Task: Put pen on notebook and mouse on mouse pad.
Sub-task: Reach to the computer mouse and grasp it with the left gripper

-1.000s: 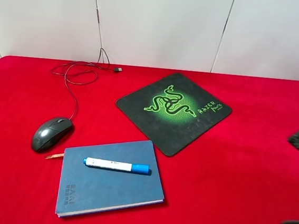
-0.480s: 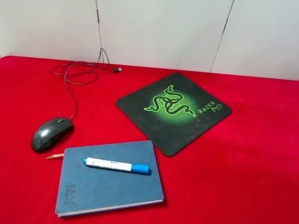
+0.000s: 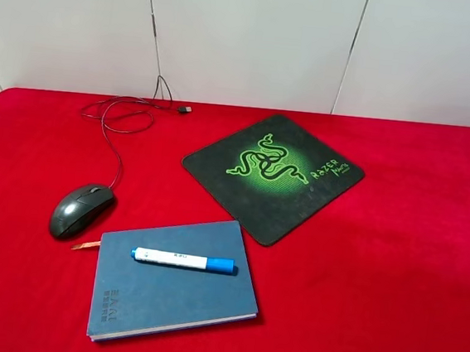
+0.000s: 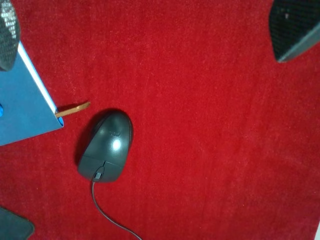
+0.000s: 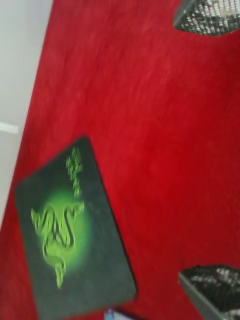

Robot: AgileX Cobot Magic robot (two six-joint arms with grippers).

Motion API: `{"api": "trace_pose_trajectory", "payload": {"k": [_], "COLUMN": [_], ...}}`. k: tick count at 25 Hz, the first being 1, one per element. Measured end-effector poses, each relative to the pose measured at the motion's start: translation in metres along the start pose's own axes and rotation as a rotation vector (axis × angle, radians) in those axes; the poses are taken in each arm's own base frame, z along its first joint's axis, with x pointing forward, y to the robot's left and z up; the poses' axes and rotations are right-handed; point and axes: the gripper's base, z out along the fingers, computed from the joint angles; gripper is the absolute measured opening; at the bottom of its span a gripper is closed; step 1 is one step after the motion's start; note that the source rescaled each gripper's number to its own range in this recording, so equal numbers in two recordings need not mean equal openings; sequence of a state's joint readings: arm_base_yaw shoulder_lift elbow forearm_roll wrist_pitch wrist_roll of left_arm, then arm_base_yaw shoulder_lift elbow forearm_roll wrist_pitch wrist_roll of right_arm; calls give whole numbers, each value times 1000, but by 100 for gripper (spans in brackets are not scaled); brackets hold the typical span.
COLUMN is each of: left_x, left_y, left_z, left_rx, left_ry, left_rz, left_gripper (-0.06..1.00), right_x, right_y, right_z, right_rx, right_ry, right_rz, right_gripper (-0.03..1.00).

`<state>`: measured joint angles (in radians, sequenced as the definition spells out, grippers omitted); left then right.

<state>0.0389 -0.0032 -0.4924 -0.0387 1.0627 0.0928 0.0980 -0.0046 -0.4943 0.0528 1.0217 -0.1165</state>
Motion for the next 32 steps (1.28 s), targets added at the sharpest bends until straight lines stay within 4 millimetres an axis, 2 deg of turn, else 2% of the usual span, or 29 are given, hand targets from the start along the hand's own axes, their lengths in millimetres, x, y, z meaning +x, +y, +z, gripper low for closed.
{"api": "trace_pose_trajectory", "payload": {"k": [5,32], "left_x": [0,0], "left_y": [0,0], "left_z": [0,0], "left_rx": [0,0], "left_ry": [0,0], "left_rz": [0,0], "left_gripper": [100,100], "right_x": [0,0], "right_y": [1,1], "right_z": [1,1], "right_rx": [70,72], "right_ry": [7,6], "right_rz": [36,41], "right_gripper": [100,100]}}
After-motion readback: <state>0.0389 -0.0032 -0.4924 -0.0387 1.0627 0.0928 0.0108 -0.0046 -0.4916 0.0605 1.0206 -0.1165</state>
